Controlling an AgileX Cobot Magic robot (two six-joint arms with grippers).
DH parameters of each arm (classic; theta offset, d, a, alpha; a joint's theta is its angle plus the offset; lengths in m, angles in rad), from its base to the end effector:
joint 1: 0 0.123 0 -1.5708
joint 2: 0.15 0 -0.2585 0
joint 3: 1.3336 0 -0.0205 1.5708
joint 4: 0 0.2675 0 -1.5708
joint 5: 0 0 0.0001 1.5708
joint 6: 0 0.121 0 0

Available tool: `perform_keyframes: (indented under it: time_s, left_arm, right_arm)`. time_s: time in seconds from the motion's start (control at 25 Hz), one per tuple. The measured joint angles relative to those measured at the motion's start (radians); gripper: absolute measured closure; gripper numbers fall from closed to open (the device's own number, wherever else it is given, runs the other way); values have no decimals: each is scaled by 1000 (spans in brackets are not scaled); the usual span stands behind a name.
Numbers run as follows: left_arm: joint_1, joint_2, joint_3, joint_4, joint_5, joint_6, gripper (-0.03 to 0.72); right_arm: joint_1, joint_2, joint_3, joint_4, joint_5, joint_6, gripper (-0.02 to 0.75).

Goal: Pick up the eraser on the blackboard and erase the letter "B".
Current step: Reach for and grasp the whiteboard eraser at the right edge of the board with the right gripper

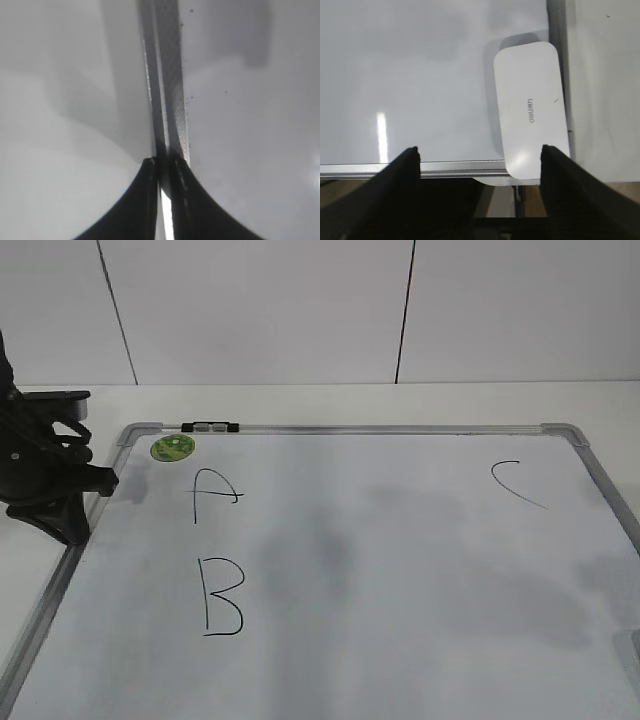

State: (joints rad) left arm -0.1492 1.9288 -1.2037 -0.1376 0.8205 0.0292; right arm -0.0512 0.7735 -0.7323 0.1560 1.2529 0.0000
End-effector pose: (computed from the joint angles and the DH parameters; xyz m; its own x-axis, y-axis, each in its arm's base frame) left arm 0.3609 -0.0665 0.0864 -0.9904 0.0836 -0.1101 0.0954 0.9897 -0.1070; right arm 0.1540 0.0100 0.2503 -0.9310 0.0963 -0.3521 0.0434 0.9869 0.1552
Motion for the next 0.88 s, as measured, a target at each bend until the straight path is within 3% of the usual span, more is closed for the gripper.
perform_keyframes:
  time_s: [0.16,0.36,0.88]
  left_arm:
    - [0,0,0,0,0,-2,663]
    - [0,0,0,0,2,-2,664]
    - [0,0,0,0,2,-2,664]
  right_arm:
    - [44,56,0,-81,0,39,158]
    - [49,125,0,-81,-4,66,123]
    - [49,266,0,-147,-16,79,120]
